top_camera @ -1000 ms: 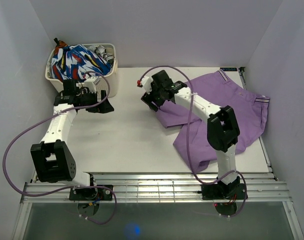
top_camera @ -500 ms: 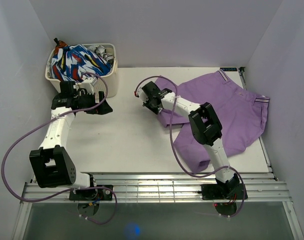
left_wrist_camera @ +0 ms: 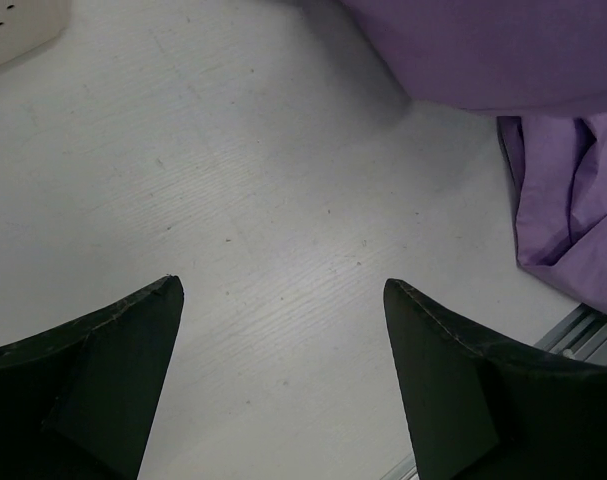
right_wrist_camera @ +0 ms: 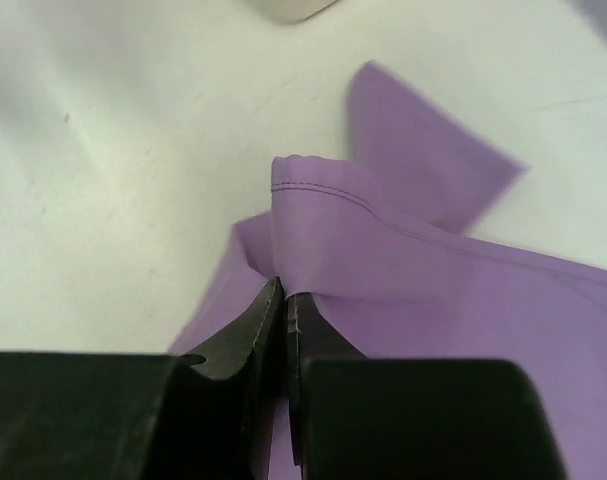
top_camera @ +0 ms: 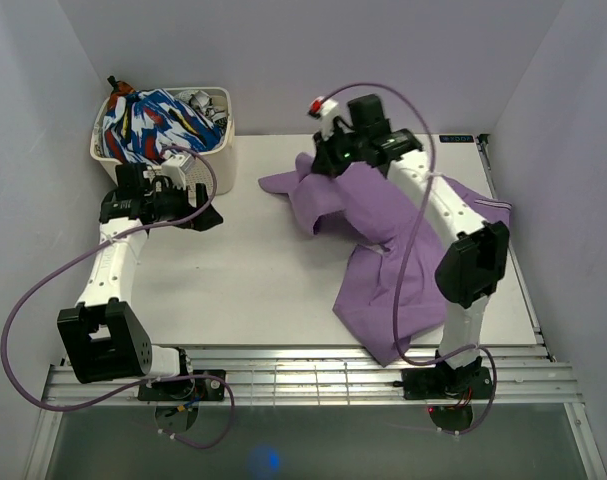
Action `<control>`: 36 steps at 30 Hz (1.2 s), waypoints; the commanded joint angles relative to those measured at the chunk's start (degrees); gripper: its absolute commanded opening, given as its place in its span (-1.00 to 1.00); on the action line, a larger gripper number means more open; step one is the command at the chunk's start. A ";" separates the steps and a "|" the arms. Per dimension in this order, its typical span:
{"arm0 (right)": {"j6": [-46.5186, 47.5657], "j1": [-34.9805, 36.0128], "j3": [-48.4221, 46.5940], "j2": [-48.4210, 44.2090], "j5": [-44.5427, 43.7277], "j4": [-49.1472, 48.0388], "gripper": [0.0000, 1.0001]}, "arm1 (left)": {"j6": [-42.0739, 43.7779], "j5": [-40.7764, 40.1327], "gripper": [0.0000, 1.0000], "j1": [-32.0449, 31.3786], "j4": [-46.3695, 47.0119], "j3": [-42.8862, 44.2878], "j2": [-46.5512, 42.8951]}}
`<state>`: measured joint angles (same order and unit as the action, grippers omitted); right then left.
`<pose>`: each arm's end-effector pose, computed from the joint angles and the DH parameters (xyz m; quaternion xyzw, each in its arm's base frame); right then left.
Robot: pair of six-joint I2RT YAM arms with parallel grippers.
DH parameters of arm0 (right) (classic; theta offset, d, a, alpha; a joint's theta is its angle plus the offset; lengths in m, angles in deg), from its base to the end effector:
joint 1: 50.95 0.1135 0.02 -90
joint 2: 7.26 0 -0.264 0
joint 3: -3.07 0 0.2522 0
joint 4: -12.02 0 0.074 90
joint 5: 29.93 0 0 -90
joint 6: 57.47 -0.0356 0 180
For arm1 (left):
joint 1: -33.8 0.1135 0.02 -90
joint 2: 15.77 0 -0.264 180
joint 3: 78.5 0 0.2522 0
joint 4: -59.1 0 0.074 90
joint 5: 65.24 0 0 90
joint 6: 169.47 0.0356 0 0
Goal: Fold and stack the trousers
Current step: Flatten the trousers out
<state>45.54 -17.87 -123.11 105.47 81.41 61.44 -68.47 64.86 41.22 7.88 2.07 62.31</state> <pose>0.3734 0.2587 0.3527 -0.4201 0.7727 0.2402 0.4108 0.2848 0.0140 0.3067 0.1482 0.8749 -0.2637 0.3781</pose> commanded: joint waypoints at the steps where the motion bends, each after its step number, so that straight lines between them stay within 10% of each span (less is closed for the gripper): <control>1: -2.64 -12.82 1.75 -2.69 7.04 -2.79 -0.85 | 3.32 3.40 0.83 0.31 2.55 -1.41 -1.97; 8: 0.16 -26.66 10.02 1.61 5.73 -5.07 -0.85 | 7.97 -1.31 0.88 -6.71 10.81 -2.03 1.54; 18: 5.52 -26.93 23.73 5.31 -3.57 -8.93 -0.84 | 15.09 -13.10 0.96 -22.43 17.32 9.56 21.13; 36: 6.76 -27.37 27.26 3.03 -5.52 -10.87 -0.84 | 37.93 -8.54 0.96 -29.91 25.41 24.95 45.92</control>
<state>51.42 -44.73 -96.12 111.26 76.69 51.23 -35.53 55.17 12.24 30.99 24.80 107.73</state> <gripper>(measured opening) 0.086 0.976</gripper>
